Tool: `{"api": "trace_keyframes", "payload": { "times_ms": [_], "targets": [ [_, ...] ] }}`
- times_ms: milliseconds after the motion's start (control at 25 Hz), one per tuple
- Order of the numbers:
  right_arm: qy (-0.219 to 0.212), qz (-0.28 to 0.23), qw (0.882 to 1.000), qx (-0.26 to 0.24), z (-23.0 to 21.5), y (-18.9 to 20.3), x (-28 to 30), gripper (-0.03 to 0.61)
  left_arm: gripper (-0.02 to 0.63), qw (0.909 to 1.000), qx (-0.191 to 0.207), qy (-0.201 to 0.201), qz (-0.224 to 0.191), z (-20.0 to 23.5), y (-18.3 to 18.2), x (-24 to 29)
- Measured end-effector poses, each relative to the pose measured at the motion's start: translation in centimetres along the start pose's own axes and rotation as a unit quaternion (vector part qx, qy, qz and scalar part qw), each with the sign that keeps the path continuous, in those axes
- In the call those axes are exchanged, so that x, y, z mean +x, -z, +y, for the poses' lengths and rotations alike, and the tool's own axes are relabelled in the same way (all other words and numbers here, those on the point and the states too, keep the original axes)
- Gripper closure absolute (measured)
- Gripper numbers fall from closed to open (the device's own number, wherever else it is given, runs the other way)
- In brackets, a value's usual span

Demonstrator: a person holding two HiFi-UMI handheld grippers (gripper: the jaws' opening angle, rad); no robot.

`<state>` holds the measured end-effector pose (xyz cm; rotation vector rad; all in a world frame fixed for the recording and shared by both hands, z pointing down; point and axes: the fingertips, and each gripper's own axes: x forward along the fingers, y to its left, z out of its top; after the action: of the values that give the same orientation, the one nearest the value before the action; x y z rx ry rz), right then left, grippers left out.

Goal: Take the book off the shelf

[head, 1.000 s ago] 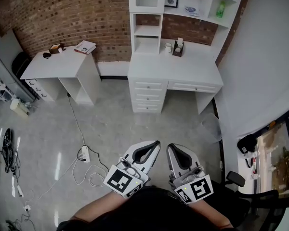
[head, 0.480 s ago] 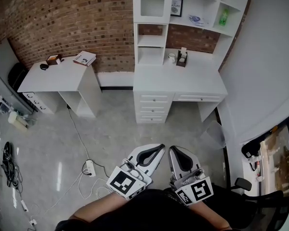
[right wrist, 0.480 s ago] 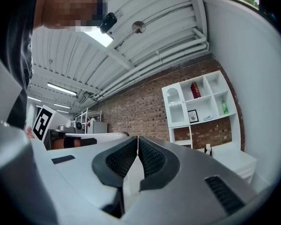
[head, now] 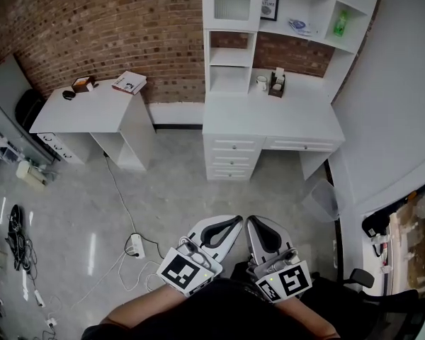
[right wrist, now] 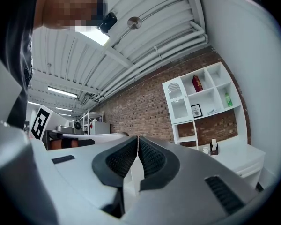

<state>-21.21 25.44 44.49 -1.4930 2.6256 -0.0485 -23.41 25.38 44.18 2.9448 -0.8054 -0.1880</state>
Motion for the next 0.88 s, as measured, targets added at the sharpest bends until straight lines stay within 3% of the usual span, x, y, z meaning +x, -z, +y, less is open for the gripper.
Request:
{"api": "trace_keyframes", "payload": {
  "times_ms": [360,600,880],
  "targets": [
    [-0.027,0.000,1.000,0.003,-4.8,0.0,2.3,0.558,0.609,0.9996,0.004,-0.026,0.012,2.5,1.2,5.1],
    [-0.023,-0.005,1.000,-0.002,-12.2,-0.8,2.3,0.558,0.609,0.9996,-0.008,-0.020,0.016,2.3,1.8,12.6],
    [-0.021,-0.014,1.000,-0.013,-22.8,-3.1,1.3,0.558,0.609,0.9990,0.026,-0.030,-0.022,2.5,1.1,22.6]
  ]
}}
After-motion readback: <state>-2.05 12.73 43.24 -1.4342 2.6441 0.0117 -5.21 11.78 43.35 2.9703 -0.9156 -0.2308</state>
